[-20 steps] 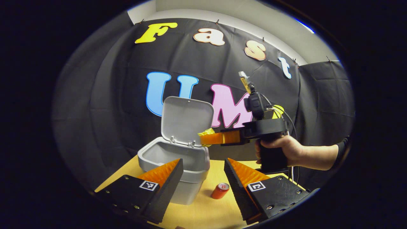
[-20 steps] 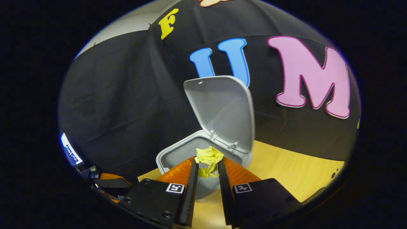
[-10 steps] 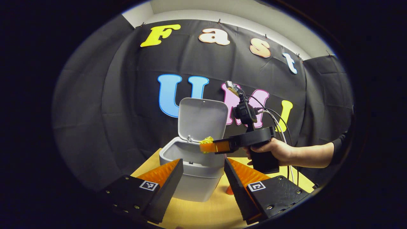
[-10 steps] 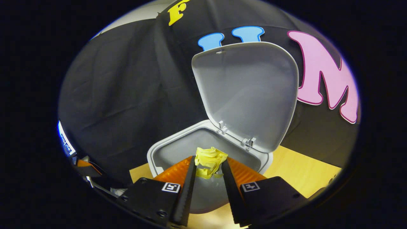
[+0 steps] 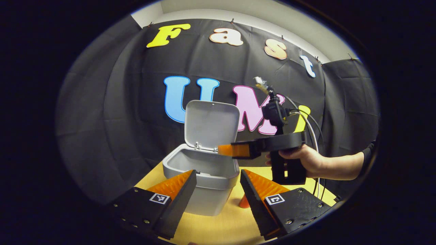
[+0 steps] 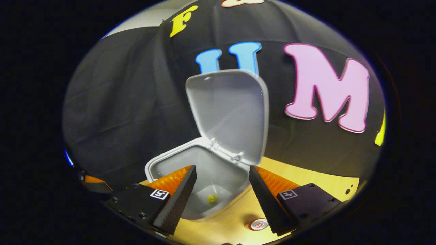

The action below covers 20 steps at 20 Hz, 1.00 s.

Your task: Press the lid of the desktop garbage bin to open it, pick up the crumpled paper on the desktop and throw it into the bin, then pick up the pop can on the desktop and drop it into the bin, and finally close the garbage bin lid.

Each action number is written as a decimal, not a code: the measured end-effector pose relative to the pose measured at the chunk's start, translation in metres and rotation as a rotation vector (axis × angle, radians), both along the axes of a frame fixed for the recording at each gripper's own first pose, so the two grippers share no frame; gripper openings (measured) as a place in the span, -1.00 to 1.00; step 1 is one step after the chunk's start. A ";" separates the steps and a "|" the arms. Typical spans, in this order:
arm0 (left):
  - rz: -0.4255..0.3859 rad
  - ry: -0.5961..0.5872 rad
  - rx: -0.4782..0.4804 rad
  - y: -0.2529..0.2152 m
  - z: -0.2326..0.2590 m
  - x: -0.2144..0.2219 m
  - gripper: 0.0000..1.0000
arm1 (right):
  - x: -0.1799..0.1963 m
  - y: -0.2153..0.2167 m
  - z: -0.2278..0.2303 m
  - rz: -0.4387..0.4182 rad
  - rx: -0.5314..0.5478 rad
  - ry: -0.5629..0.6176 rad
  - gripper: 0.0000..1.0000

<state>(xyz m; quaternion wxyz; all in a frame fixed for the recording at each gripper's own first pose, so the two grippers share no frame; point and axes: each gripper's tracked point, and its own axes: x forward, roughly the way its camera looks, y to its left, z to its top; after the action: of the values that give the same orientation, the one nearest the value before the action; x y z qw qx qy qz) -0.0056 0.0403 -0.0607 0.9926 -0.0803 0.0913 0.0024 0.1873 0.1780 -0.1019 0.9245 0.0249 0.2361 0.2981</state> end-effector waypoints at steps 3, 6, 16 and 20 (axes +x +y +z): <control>-0.078 0.023 -0.018 -0.026 -0.022 0.005 0.73 | 0.005 -0.051 0.024 -0.115 -0.006 -0.095 1.00; -0.111 0.066 -0.025 -0.044 -0.049 0.010 0.73 | -0.004 -0.100 0.029 -0.196 -0.052 -0.151 1.00; -0.233 0.127 0.030 -0.121 -0.152 0.063 0.94 | -0.059 -0.236 -0.029 -0.453 -0.143 -0.150 1.00; -0.226 0.184 0.042 -0.141 -0.200 0.092 0.95 | -0.079 -0.283 -0.064 -0.542 -0.166 -0.113 0.99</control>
<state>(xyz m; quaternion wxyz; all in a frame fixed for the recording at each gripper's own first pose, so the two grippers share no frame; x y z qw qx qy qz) 0.0867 -0.1004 -0.2603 0.9754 -0.0484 0.1905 -0.0999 0.1087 -0.1052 -0.1660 0.9810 -0.0055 0.1927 0.0206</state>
